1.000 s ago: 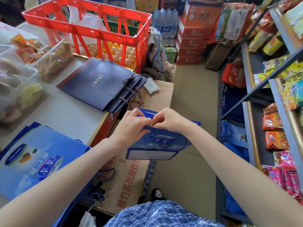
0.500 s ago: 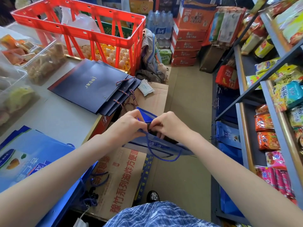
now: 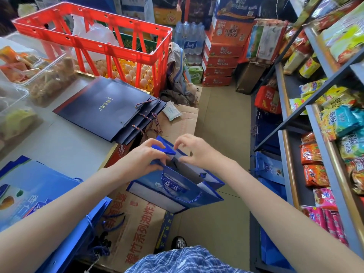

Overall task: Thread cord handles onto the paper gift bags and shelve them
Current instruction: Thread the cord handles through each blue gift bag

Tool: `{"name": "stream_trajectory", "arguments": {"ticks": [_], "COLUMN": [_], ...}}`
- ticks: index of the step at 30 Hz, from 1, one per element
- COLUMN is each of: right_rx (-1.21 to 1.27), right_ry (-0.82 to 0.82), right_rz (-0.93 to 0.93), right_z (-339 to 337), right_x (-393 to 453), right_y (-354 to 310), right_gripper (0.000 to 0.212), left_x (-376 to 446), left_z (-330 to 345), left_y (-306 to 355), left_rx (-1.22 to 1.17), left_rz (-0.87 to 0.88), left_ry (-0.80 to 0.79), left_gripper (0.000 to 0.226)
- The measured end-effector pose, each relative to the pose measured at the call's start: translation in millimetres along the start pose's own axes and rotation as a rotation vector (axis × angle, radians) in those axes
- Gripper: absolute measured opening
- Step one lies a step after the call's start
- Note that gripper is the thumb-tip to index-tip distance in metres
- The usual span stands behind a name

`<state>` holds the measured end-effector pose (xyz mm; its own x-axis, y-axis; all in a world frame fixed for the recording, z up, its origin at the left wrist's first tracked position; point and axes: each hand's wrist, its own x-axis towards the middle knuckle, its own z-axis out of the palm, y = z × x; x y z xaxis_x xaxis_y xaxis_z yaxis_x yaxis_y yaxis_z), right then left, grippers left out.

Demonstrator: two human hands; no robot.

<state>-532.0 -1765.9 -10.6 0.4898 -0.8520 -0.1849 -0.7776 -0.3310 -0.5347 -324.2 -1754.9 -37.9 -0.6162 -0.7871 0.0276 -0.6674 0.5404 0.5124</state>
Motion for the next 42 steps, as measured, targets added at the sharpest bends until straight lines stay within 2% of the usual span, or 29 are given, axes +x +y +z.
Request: {"name": "stream_trajectory", "arguments": {"ticks": [2,6,10,15,18,22,25,28,29,30,32,33,35,37,40,42], "right_rx": [0.018,-0.016,0.022,-0.306,-0.386,-0.113,0.044,0.048,0.022,-0.009,-0.04,-0.031,-0.017,-0.025,0.016,0.032], "right_ry": [-0.02,0.045,0.114,0.271,0.306,0.3,0.221,0.181,0.178,0.187,0.23,0.252,0.276,0.283,0.326,0.338], "right_rz": [0.04,0.102,0.178,0.326,0.321,0.258,0.156,0.127,0.134,0.139,0.14,0.135,0.119,0.106,0.112,0.112], "right_z": [5.9,3.4,0.2,7.9,11.9,6.9,-2.5,-5.6,-5.9,-7.1,-9.7,-11.1,-13.8,-15.1,-16.5,-14.8], "right_x": [2.9,5.5,9.9,25.1,30.8,29.8,25.8,23.8,23.1,22.2,22.0,22.3,24.6,27.7,27.8,25.8], "right_y": [1.9,15.2,17.6,-0.2,-0.9,0.2,-3.1,-9.8,-11.2,-12.3,-12.3,-13.3,-17.6,-21.4,-24.9,-25.3], "right_gripper": [0.023,0.041,0.028,0.029,0.022,0.017,0.013,0.009,0.008,0.009,0.01,0.01,0.01,0.011,0.011,0.011], "left_x": [1.7,-2.3,-3.2,7.5,5.8,3.6,5.5,6.6,8.3,12.7,24.7,30.3,39.3,42.5,40.4,34.7], "left_z": [-4.3,-10.1,-10.7,-15.5,-19.1,-18.8,-20.0,-32.3,-38.6,-43.6,-52.5,-54.3,-49.7,-41.0,-36.9,-41.1], "left_y": [0.9,-5.3,-2.5,11.2,11.1,2.8,-2.2,4.3,9.8,14.1,23.1,27.0,26.2,21.8,15.8,9.4], "left_rx": [-0.026,-0.041,-0.022,0.002,-0.02,0.006,-0.011,-0.251,-0.348,-0.384,-0.255,-0.146,0.105,0.251,0.346,0.404], "left_rz": [0.008,-0.025,-0.031,0.004,-0.002,-0.025,-0.043,-0.1,-0.111,-0.094,-0.033,-0.012,0.055,0.043,0.016,-0.018], "left_ry": [0.01,0.021,0.05,0.067,0.086,0.073,0.049,-0.107,-0.085,0.037,0.368,0.435,0.349,0.245,0.317,0.329], "left_gripper": [0.006,0.007,0.006,0.005,0.007,0.018,0.01,0.02,0.024,0.022,0.015,0.014,0.016,0.012,0.002,0.006]}}
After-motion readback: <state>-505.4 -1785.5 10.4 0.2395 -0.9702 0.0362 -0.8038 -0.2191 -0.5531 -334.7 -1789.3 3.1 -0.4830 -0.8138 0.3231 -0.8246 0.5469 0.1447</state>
